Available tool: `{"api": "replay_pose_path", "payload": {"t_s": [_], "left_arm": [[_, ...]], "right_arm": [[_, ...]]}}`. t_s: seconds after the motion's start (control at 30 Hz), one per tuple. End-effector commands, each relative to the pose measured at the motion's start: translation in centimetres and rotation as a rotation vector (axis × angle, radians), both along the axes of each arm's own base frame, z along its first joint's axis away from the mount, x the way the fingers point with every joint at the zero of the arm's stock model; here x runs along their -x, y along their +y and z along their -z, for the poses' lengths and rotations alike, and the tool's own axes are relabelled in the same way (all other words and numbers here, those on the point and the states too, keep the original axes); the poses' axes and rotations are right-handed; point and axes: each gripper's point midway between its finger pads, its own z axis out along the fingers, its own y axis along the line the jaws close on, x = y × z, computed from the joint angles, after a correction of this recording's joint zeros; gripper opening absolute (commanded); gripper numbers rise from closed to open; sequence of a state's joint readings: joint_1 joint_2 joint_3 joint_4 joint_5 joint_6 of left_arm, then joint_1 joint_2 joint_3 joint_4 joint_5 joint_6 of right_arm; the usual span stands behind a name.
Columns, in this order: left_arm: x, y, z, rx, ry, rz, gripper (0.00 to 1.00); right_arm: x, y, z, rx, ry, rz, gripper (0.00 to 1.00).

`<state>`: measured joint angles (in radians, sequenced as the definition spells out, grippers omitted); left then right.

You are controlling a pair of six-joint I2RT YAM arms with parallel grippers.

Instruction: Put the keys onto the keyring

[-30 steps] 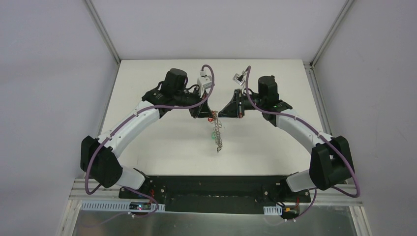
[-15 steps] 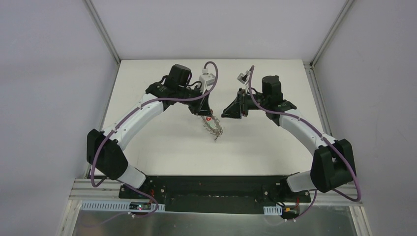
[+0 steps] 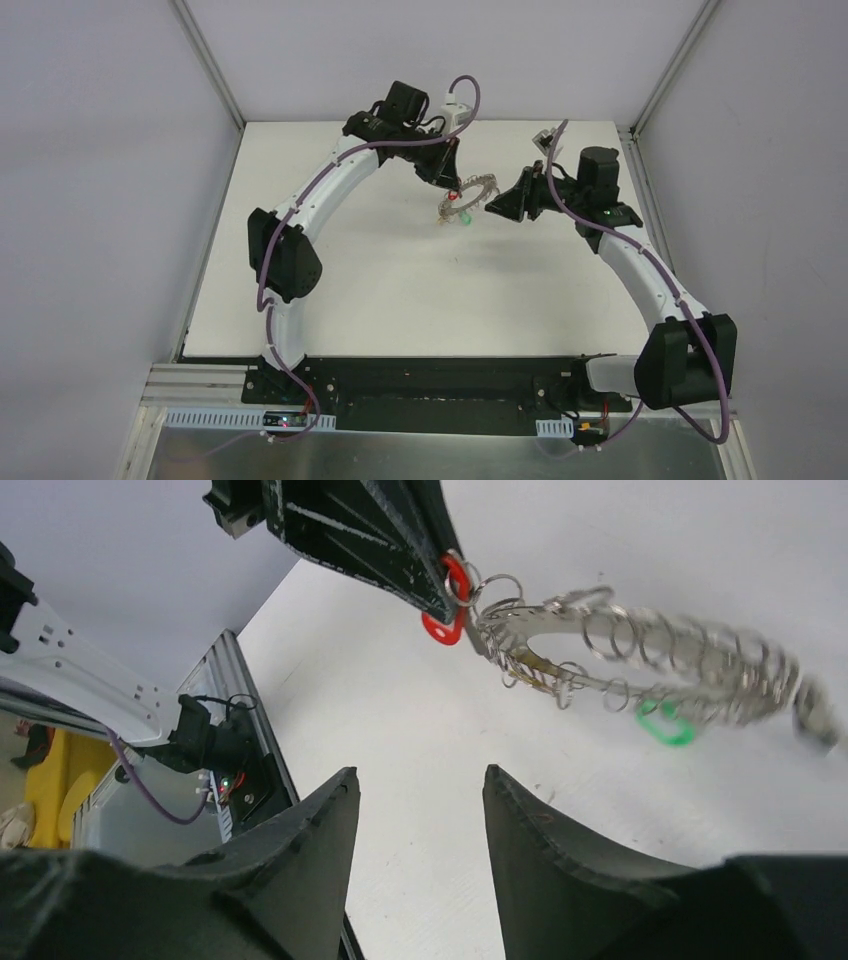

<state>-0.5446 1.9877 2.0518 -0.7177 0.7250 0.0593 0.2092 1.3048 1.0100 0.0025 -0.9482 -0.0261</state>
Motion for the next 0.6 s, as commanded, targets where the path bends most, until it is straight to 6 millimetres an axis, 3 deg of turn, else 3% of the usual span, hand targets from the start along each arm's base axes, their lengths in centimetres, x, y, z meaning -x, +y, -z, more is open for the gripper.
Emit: {"api": "replay_pose_path", "payload": {"t_s": [0.0,0.27,0.4,0.57], "left_arm": [[1.8,-0.6,1.1,-0.030,0.059,0.018,0.00],[8.6,-1.7,11.5,-0.180,0.275,0.092,0.00],[11.5,-2.5,14.5,-0.222,0.349,0.107,0.00],[13.2,-4.4,16.9,-0.238,0.436,0.090,0.00]], "right_arm": [[-0.5,-2.1,-2.1,-0.002,-0.040,0.071,0.52],[-0.6,-5.7,-1.4,-0.007,-0.004,0.160,0.53],[0.1,-6.4,-0.7,-0.001,0.006,0.176,0.53],[0.7,-7.7,-0.1,0.013,0.009,0.213,0.53]]}}
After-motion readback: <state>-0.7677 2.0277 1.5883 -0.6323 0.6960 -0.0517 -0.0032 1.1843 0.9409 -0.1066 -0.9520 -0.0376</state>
